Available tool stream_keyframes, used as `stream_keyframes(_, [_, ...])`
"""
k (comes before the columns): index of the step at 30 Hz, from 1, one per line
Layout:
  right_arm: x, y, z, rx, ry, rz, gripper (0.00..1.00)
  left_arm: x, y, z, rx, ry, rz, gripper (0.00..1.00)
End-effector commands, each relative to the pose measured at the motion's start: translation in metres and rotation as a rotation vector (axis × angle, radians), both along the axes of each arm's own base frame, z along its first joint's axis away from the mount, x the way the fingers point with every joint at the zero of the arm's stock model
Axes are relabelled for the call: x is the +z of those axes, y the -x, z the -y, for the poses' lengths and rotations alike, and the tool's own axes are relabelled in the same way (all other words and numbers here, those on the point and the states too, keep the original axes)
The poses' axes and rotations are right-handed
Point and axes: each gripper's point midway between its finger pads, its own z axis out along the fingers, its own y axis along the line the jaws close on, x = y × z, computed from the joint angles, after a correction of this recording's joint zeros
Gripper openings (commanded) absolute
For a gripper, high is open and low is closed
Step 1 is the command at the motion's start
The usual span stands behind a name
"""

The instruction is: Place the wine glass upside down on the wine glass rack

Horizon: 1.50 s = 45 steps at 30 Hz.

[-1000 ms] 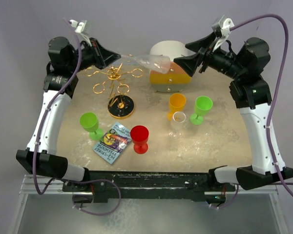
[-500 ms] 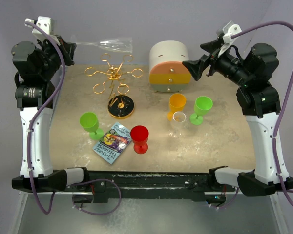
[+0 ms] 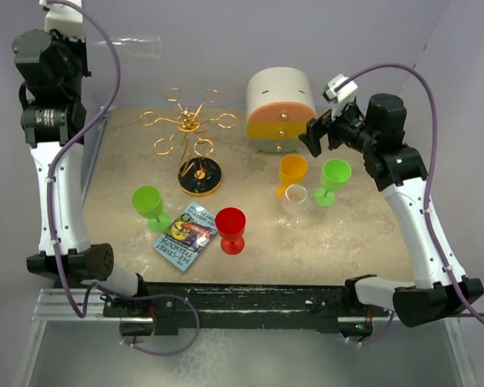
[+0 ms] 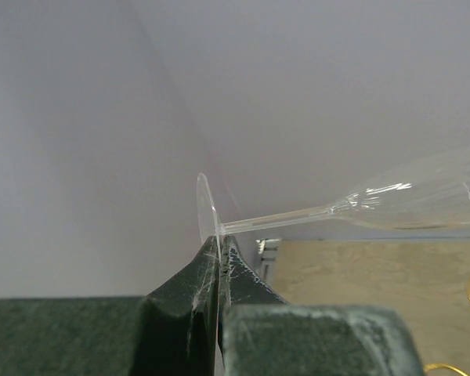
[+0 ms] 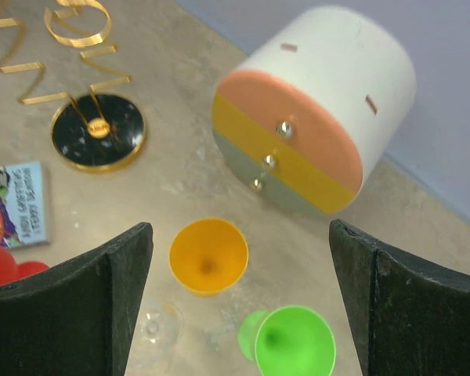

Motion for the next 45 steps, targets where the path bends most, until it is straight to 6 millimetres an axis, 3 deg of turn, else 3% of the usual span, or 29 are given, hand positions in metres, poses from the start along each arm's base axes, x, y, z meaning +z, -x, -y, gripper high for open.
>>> stream_keyframes(1, [0.004,-0.004,0.024,-0.088,0.034,0.127,0.96,0.013,-0.021,-0.031,0.160,-0.200,0.006,0.00])
stream_keyframes(7, [-0.008,0.001,0.036,-0.093,0.019,0.116,0.96,0.005,-0.065,-0.019,0.254,-0.475,-0.022,0.00])
stream_keyframes(12, [-0.021,0.000,0.041,-0.099,0.014,0.089,0.96,-0.024,-0.108,0.030,0.133,-0.699,-0.096,0.00])
stream_keyframes(18, [-0.033,0.000,0.046,-0.101,0.009,0.067,0.95,-0.055,-0.135,0.076,0.003,-0.869,-0.109,0.00])
stream_keyframes(27, [-0.046,0.000,0.048,-0.090,0.000,0.048,0.94,-0.081,-0.130,0.137,-0.266,-0.952,-0.058,0.00])
stream_keyframes(38, [-0.051,0.001,0.048,-0.077,-0.005,0.037,0.94,-0.095,-0.113,0.176,-0.418,-1.032,-0.016,0.00])
stream_keyframes(45, [-0.054,0.002,0.049,-0.072,-0.008,0.028,0.94,-0.097,-0.101,0.186,-0.478,-1.039,-0.036,0.00])
